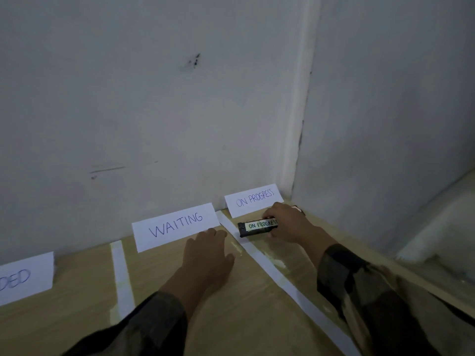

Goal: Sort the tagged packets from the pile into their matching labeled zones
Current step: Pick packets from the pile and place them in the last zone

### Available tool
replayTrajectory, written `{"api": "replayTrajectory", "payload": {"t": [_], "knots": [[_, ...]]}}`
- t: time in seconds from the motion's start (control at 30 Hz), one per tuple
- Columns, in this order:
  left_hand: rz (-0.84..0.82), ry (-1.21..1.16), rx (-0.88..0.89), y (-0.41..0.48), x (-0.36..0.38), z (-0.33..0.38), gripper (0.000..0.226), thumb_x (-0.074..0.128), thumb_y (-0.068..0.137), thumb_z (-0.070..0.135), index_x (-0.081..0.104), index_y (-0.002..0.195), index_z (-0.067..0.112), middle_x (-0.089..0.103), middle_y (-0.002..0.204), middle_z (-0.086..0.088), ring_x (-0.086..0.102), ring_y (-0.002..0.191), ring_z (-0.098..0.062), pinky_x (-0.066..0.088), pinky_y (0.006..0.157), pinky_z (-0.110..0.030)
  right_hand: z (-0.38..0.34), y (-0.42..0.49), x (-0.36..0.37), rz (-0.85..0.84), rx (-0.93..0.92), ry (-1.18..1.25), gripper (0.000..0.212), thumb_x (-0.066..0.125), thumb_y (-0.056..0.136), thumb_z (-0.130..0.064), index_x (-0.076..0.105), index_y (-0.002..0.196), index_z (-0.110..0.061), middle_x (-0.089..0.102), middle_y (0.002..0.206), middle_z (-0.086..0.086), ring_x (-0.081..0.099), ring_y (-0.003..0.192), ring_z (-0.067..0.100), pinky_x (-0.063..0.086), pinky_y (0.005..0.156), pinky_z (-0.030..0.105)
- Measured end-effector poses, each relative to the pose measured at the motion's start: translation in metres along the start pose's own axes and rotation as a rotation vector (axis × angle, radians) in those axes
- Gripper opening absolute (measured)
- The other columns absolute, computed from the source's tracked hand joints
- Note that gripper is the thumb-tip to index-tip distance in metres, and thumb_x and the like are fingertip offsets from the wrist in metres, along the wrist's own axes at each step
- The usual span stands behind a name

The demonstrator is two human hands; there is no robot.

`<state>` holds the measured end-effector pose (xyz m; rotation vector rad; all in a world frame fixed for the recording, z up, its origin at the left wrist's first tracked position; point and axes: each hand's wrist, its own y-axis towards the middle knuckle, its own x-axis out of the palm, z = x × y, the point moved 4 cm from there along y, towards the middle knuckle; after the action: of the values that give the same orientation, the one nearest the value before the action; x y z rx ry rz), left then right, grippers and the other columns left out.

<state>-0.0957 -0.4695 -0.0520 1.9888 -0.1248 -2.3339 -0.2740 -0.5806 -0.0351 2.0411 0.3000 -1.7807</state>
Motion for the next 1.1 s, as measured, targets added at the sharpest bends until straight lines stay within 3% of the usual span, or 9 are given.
{"api": "replayTrajectory", "payload": {"t": [0.17,0.23,0.37,0.53,0.73,0.8,0.9,1.03,1.1], "knots": [[-0.012,-0.020,-0.022,0.018,0.014,-0.006,0.055,0.044,0.090,0.049,0.035,0.139,0.025,0.041,0.142,0.002,0.041,0.129,-0.019,0.035,0.105,-0.037,0.005,0.034,0.013,-0.031,-0.025,-0.004,0.047,0.072,0.079,-0.019,0.056,0.123,-0.022,0.053,0.120,0.002,0.052,0.108,0.024,0.039,0.088,0.032],[0.005,-0.018,-0.021,0.024,0.015,-0.009,0.054,0.043,0.090,0.049,0.036,0.137,0.025,0.043,0.139,0.003,0.043,0.126,-0.018,0.036,0.102,-0.036,0.006,0.046,0.017,-0.019,-0.045,-0.022,0.045,0.072,0.078,-0.022,0.057,0.121,-0.024,0.054,0.121,0.000,0.052,0.109,0.023,0.035,0.095,0.032],[-0.006,-0.021,-0.024,0.032,0.015,-0.015,0.055,0.044,0.090,0.050,0.036,0.139,0.026,0.042,0.141,0.004,0.043,0.128,-0.017,0.036,0.103,-0.035,0.003,0.062,0.020,-0.065,-0.060,-0.096,0.047,0.071,0.080,-0.025,0.055,0.123,-0.024,0.054,0.127,-0.002,0.048,0.121,0.016,0.006,0.116,0.039],[-0.021,-0.011,-0.017,0.036,0.016,-0.019,0.056,0.044,0.090,0.051,0.035,0.140,0.027,0.041,0.143,0.004,0.042,0.128,-0.017,0.035,0.104,-0.036,-0.001,0.066,0.021,-0.144,-0.078,-0.218,0.045,0.067,0.082,-0.024,0.053,0.125,-0.025,0.056,0.128,-0.004,0.047,0.124,0.015,-0.012,0.114,0.046],[-0.003,-0.011,-0.015,0.037,0.014,-0.022,0.055,0.044,0.090,0.052,0.037,0.139,0.028,0.041,0.142,0.005,0.043,0.127,-0.016,0.035,0.103,-0.036,0.004,0.065,0.021,-0.141,-0.056,-0.227,0.043,0.064,0.081,-0.016,0.056,0.121,-0.028,0.060,0.120,-0.007,0.050,0.118,0.013,-0.002,0.116,0.042],[-0.005,-0.009,-0.014,0.036,0.014,-0.022,0.055,0.044,0.090,0.051,0.037,0.138,0.028,0.041,0.141,0.005,0.043,0.127,-0.016,0.036,0.103,-0.035,0.005,0.064,0.022,-0.152,-0.052,-0.220,0.045,0.064,0.082,-0.014,0.055,0.123,-0.027,0.058,0.124,-0.006,0.049,0.119,0.013,0.000,0.116,0.042],[-0.004,-0.020,-0.013,0.034,0.011,-0.024,0.055,0.045,0.090,0.051,0.036,0.139,0.027,0.041,0.142,0.005,0.042,0.127,-0.016,0.036,0.104,-0.035,0.001,0.063,0.019,-0.142,-0.057,-0.207,0.047,0.064,0.081,-0.013,0.053,0.125,-0.028,0.055,0.128,-0.006,0.047,0.124,0.012,-0.012,0.115,0.043],[0.014,-0.005,-0.005,0.029,-0.003,-0.027,0.056,0.046,0.091,0.049,0.033,0.141,0.026,0.039,0.143,0.005,0.040,0.130,-0.016,0.033,0.106,-0.036,-0.009,0.054,0.005,-0.134,-0.046,-0.109,0.052,0.059,0.084,-0.010,0.047,0.130,-0.030,0.046,0.138,-0.005,0.038,0.131,0.013,0.001,0.118,0.042],[0.015,0.011,-0.009,0.024,-0.011,-0.030,0.057,0.046,0.091,0.048,0.032,0.142,0.026,0.039,0.144,0.004,0.039,0.131,-0.017,0.031,0.107,-0.036,-0.018,0.044,-0.002,-0.097,-0.051,-0.042,0.053,0.061,0.086,-0.018,0.043,0.134,-0.030,0.041,0.144,-0.007,0.033,0.135,0.013,0.002,0.118,0.042]]}}
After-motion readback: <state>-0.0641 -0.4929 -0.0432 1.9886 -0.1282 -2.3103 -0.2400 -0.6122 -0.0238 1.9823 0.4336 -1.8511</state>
